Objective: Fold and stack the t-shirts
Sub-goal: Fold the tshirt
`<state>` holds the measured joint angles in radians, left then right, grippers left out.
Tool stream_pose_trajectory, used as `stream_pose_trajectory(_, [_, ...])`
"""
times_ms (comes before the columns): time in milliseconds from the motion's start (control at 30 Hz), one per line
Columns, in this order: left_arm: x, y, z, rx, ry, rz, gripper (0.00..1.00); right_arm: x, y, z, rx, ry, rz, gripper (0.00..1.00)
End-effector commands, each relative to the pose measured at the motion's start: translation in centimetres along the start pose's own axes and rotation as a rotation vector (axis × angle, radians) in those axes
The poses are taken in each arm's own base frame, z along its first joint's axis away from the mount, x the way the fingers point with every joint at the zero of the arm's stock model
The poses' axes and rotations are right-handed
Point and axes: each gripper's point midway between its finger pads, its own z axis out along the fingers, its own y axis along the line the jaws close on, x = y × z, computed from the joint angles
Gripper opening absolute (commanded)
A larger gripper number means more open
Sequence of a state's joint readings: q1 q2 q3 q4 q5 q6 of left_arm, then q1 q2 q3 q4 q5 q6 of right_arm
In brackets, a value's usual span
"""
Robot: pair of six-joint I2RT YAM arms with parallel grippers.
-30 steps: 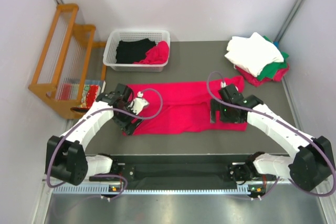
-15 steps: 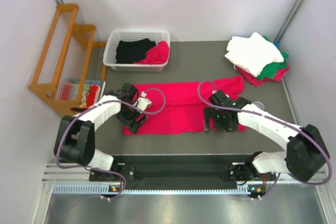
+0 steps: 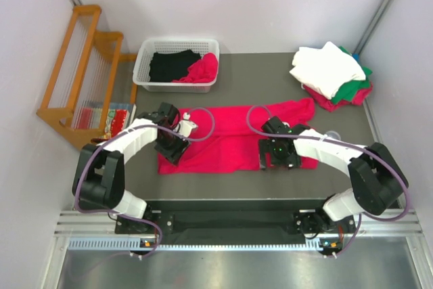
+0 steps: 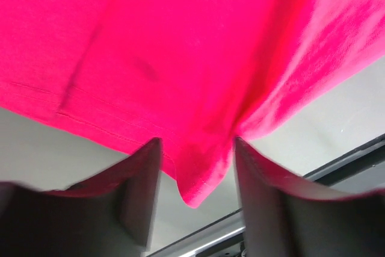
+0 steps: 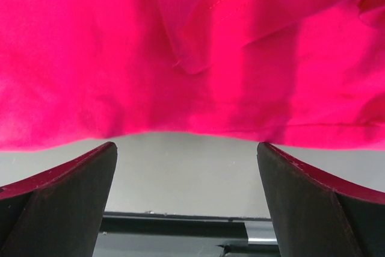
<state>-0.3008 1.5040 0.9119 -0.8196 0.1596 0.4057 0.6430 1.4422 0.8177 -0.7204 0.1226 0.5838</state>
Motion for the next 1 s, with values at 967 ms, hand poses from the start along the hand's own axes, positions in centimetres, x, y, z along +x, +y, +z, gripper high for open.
stream_pose_trajectory(967, [3.3,0.5,-1.3,-0.033,0.070,-0.068,0.55,-4.2,-1.2,-1.6,-0.006,-0.120,0.035,1.00])
